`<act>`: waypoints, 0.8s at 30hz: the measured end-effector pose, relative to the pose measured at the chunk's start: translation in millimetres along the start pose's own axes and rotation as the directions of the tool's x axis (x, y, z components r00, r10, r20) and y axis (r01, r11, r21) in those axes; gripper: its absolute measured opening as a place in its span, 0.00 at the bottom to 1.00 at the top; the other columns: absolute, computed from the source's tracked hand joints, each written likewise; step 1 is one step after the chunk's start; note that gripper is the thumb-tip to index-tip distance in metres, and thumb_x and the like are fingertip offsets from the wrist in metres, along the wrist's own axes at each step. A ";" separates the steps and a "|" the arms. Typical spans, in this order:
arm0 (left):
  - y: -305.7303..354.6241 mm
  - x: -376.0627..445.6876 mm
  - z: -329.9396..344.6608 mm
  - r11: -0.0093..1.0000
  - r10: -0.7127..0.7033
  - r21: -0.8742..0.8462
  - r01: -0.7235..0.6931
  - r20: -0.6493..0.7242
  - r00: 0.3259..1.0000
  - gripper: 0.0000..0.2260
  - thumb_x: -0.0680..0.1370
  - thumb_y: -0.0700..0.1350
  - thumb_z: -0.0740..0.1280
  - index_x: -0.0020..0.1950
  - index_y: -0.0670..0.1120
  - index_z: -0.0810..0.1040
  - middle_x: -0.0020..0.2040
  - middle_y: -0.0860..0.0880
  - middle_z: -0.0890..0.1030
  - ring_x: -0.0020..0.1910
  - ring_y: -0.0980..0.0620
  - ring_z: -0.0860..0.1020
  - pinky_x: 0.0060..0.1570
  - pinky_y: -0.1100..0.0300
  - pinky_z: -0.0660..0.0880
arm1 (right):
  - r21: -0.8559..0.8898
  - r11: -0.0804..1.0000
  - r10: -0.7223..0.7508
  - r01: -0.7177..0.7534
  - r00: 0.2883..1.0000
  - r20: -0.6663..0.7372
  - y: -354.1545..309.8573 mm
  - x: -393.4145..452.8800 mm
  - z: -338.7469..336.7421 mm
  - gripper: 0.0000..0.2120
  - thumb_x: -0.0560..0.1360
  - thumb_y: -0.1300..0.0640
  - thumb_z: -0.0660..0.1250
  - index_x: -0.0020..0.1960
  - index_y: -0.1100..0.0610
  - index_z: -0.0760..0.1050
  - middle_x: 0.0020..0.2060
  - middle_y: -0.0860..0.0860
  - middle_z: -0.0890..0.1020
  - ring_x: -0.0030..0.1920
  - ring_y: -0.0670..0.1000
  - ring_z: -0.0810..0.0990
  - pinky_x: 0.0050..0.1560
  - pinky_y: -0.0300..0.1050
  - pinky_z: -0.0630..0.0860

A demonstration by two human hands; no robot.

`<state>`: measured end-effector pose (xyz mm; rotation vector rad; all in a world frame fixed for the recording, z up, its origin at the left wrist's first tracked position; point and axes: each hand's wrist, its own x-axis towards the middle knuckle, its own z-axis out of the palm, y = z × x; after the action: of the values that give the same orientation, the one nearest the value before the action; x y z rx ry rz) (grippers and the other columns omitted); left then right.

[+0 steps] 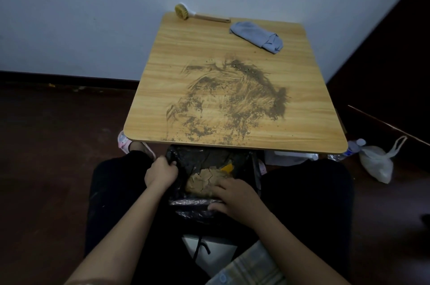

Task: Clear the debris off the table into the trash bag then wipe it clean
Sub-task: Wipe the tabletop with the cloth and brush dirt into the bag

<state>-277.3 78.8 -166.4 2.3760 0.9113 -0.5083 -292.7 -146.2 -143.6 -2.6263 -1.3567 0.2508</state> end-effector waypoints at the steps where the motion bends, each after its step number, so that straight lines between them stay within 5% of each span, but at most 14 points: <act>1: -1.4 0.5 -0.8 1.000 -0.004 0.001 0.004 -0.001 1.000 0.16 0.80 0.50 0.60 0.62 0.41 0.74 0.59 0.39 0.77 0.59 0.36 0.75 0.52 0.52 0.71 | -0.030 0.999 -0.014 0.014 1.000 -0.025 -1.8 -0.1 1.3 0.19 0.62 0.42 0.79 0.45 0.54 0.83 0.38 0.50 0.82 0.36 0.51 0.81 0.30 0.37 0.72; 14: -2.1 -1.3 -6.8 1.000 0.012 -0.005 -0.012 0.016 1.000 0.15 0.80 0.52 0.60 0.58 0.42 0.75 0.56 0.40 0.79 0.55 0.38 0.76 0.50 0.53 0.72 | -0.074 0.997 -0.035 0.030 0.997 -0.064 -1.1 2.0 7.0 0.16 0.54 0.47 0.83 0.37 0.50 0.82 0.31 0.46 0.81 0.31 0.47 0.80 0.26 0.34 0.71; 18: -1.8 -3.1 -8.1 1.000 0.025 -0.005 -0.025 -0.017 1.000 0.14 0.80 0.52 0.60 0.57 0.42 0.74 0.56 0.40 0.78 0.56 0.37 0.76 0.46 0.55 0.68 | 0.038 0.999 0.013 -0.015 0.998 0.053 2.5 1.4 1.3 0.16 0.76 0.44 0.66 0.52 0.56 0.80 0.46 0.54 0.82 0.48 0.56 0.80 0.43 0.47 0.74; 21: -2.7 -3.5 -9.5 0.999 0.026 -0.020 -0.026 -0.033 0.999 0.14 0.80 0.51 0.60 0.57 0.43 0.75 0.57 0.40 0.78 0.57 0.37 0.76 0.46 0.55 0.68 | 0.096 0.995 0.041 -0.029 0.991 -0.127 5.2 -3.8 -5.4 0.16 0.74 0.43 0.70 0.37 0.55 0.80 0.32 0.51 0.79 0.34 0.53 0.79 0.31 0.42 0.72; 24: -4.3 -4.3 -9.9 0.999 0.040 -0.033 -0.041 -0.039 0.998 0.13 0.81 0.51 0.59 0.57 0.43 0.75 0.56 0.40 0.79 0.56 0.37 0.76 0.46 0.54 0.69 | 0.061 0.988 0.156 -0.143 0.922 -0.353 14.0 -9.5 -4.4 0.13 0.72 0.52 0.74 0.33 0.57 0.79 0.30 0.52 0.77 0.32 0.55 0.77 0.30 0.43 0.72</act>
<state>-281.8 85.3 -157.9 2.3758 0.8801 -0.4290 -286.1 -162.3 -141.9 -2.5843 -1.0246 -0.1786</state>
